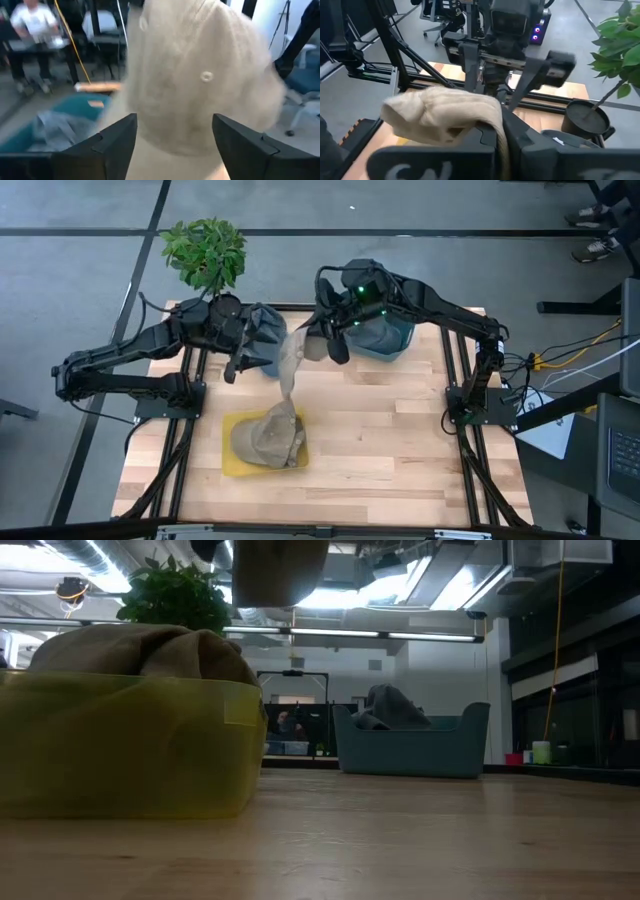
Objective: Pick & Place hat
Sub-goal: Put the brown cap into the yellow bin
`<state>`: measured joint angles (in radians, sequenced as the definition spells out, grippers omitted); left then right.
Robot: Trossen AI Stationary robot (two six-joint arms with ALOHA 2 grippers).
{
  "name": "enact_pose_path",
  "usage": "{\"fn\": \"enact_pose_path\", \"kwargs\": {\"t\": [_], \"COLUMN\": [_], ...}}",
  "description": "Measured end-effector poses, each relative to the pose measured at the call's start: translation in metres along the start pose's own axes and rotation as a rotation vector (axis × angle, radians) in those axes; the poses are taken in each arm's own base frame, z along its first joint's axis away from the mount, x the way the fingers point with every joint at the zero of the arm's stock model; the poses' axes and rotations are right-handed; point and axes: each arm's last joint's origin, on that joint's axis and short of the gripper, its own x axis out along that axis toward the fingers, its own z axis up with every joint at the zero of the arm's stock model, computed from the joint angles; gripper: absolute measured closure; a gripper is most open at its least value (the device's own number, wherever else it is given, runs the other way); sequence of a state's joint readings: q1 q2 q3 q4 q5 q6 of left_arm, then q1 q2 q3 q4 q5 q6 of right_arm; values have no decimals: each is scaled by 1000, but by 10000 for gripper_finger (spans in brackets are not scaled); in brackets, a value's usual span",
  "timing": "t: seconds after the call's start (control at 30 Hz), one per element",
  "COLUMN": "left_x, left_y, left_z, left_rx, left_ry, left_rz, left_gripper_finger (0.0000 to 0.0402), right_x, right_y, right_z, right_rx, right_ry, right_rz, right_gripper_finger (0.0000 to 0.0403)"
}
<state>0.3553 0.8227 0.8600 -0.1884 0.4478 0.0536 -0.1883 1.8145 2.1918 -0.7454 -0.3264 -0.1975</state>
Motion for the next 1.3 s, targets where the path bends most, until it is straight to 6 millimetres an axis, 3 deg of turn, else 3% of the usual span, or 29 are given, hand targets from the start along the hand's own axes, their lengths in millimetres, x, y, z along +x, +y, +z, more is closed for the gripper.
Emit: {"fn": "enact_pose_path", "kwargs": {"t": [0.23,0.97,1.17,1.3], "left_x": [2,50,59,58], "left_y": [2,19,22,22], "left_z": [10,6,3,4], "left_rx": [179,226,204,205], "left_ry": [-95,-195,-205,-208], "left_rz": [12,-193,-220,-209], "left_gripper_finger": [128,128,147,184], "right_x": [0,0,-1,-3], "right_y": [0,1,-7,-13], "right_z": [2,4,3,1], "right_rx": [35,74,81,114], "right_ry": [-16,-50,-37,-37], "right_rz": [-1,52,-37,-51], "right_gripper_finger": [396,395,395,395]}}
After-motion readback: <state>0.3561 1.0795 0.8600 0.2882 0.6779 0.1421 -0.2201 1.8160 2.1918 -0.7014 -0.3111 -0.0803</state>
